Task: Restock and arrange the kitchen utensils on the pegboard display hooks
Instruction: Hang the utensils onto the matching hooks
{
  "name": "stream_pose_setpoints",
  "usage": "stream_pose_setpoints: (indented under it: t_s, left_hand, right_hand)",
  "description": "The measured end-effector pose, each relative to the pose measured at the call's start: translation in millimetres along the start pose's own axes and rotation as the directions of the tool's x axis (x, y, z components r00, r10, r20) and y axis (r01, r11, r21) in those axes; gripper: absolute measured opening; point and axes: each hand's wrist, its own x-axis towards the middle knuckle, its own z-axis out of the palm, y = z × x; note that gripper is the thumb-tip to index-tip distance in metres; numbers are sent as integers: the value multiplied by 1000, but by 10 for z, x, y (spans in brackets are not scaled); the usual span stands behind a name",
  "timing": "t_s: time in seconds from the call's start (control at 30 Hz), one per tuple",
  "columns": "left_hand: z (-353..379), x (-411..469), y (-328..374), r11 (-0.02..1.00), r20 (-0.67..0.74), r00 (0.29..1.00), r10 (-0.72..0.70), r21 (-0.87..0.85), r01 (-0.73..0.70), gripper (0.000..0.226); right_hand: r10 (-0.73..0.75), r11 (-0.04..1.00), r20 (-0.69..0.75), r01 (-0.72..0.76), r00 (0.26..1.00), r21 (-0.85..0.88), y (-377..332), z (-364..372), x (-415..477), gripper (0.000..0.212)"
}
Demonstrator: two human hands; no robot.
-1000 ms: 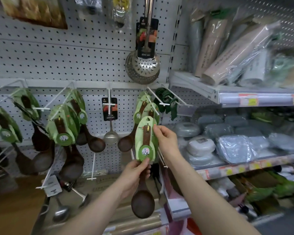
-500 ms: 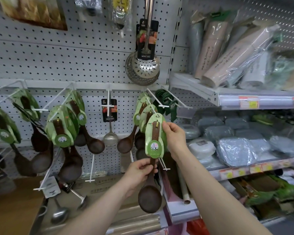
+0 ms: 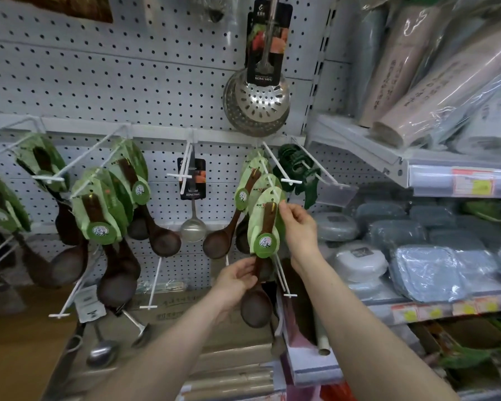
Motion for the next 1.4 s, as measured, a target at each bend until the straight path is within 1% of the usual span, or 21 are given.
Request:
stream_pose_setpoints:
  t_s: [0.07, 0.2, 0.3, 0.4, 0.43, 0.5, 0.53, 0.7, 0.77, 0.83, 0.9, 1.0, 1.1, 1.13, 1.27, 1.4]
  left_hand:
    - [-10, 52, 2, 1000, -10, 1000, -1, -3, 1, 52]
    - [-27, 108, -15, 1000, -9, 1000, 6, -1, -6, 52]
    - [-50, 119, -30, 1000, -10, 1000, 5, -2, -5, 53]
    - [-79, 85, -17, 1000, -31, 999, 7, -19, -7, 51]
    - [-89, 70, -6, 1000, -45, 999, 6, -30, -7, 50]
    - [-110, 29, 27, 997, -75, 997, 11, -74, -16, 45]
    - [-125, 1, 49, 994, -86, 996, 17, -102, -26, 42]
    - [-350, -332, 26, 978, -105, 995, 0, -206, -22, 33]
    - [-506, -516, -25, 975, -108, 994, 0, -222, -25, 30]
    - [-729, -718, -88, 974, -117, 993, -11, -226, -16, 29]
    - [-997, -930, -163, 973, -120, 993, -17, -231, -12, 29]
    - [-1374, -1215, -289, 971, -135, 991, -12, -236, -20, 28]
    - [-1719, -1540, -487, 967, -179, 982, -55, -255, 8, 27]
    - [-1821, -1648, -581, 965, -192, 978, -86, -260, 33, 27]
    - [-2170, -1975, -953, 948, -251, 944, -215, -284, 141, 24]
    - [-2451, -2121, -1326, 936, -324, 908, -267, -309, 166, 26]
  right_hand:
    - [-2, 1000, -2, 2, 1000, 12, 48, -5, 21, 19]
    - [47, 999, 15, -48, 999, 26, 165, -1, 44, 21]
    - [59, 998, -4, -58, 998, 16, 279, 1, 57, 22]
    - [87, 995, -45, -88, 995, -35, 466, 4, 33, 32]
    - [94, 994, -60, -98, 994, -58, 541, 10, 27, 31]
    - [94, 992, -89, -101, 992, -80, 644, 26, -6, 12]
    - [92, 991, -105, -101, 990, -87, 666, 42, -42, 7]
    - [96, 986, -123, -111, 988, -121, 839, 174, -424, 10]
    - [86, 983, -156, -109, 984, -146, 881, 282, -608, 10]
    - [72, 979, -202, -108, 977, -172, 930, 444, -797, 14]
    - [63, 969, -220, -112, 973, -219, 939, 621, -1016, 11]
    - [38, 971, -191, -81, 981, -227, 919, 913, -1402, 10]
    - [39, 965, -98, -63, 994, -253, 1120, 1209, -1805, 14]
    - [55, 961, -62, -69, 997, -268, 1202, 1297, -1948, 15]
    - [146, 967, 79, -125, 986, -222, 1432, 1603, -2468, 22]
    - [195, 951, 174, -143, 965, -273, 1767, 1769, -2690, 20]
